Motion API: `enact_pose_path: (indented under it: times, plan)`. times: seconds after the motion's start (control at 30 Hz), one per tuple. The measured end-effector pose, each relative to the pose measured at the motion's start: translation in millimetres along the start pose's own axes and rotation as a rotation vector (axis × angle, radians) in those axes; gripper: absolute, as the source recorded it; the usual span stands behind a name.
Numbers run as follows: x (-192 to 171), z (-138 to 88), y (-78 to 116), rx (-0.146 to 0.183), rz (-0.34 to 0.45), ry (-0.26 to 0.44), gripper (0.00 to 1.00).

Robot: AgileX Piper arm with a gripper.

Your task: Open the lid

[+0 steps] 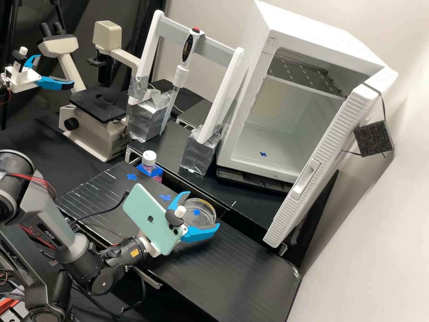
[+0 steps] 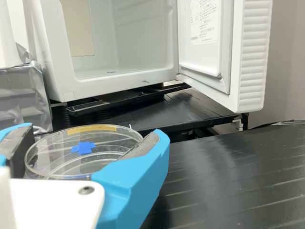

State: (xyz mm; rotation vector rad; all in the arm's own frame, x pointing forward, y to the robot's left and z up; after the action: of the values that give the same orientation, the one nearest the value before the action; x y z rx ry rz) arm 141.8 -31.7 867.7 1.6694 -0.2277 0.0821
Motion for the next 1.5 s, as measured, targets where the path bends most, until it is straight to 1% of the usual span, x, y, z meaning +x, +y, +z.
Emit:
enact_pose_path:
  times: [0.2,0.23,0.33,0.47,0.63,0.67,0.93,1.17,1.27,1.3,1.37,1.43,1.5]
  plan:
    - [-2.4,-2.0,2.7,-0.02,0.013,0.006,0.0]
    - [-3.2,-3.2,3.1,-0.018,0.014,0.011,0.0]
    - [-6.4,-8.2,4.2,-0.027,0.012,0.033,0.0]
    - [-10.1,-14.9,3.1,-0.045,-0.011,0.065,0.0]
    - [-10.9,-17.3,-1.1,-0.068,-0.056,0.082,0.0]
    - [-10.8,-17.0,-1.7,-0.068,-0.062,0.082,0.0]
    - [-7.7,-8.8,-3.8,-0.029,-0.086,0.049,0.0]
    - [-8.1,-7.3,-2.8,-0.03,-0.079,0.036,0.0]
    - [-8.1,-7.3,-2.8,-0.039,-0.079,0.037,0.0]
    - [-8.1,-7.3,-2.6,-0.045,-0.077,0.036,1.0]
    - [-8.0,-7.2,-2.1,-0.056,-0.071,0.036,1.0]
    - [-8.0,-7.0,-1.2,-0.056,-0.061,0.033,1.0]
    - [-8.0,-7.0,-1.0,-0.063,-0.059,0.033,1.0]
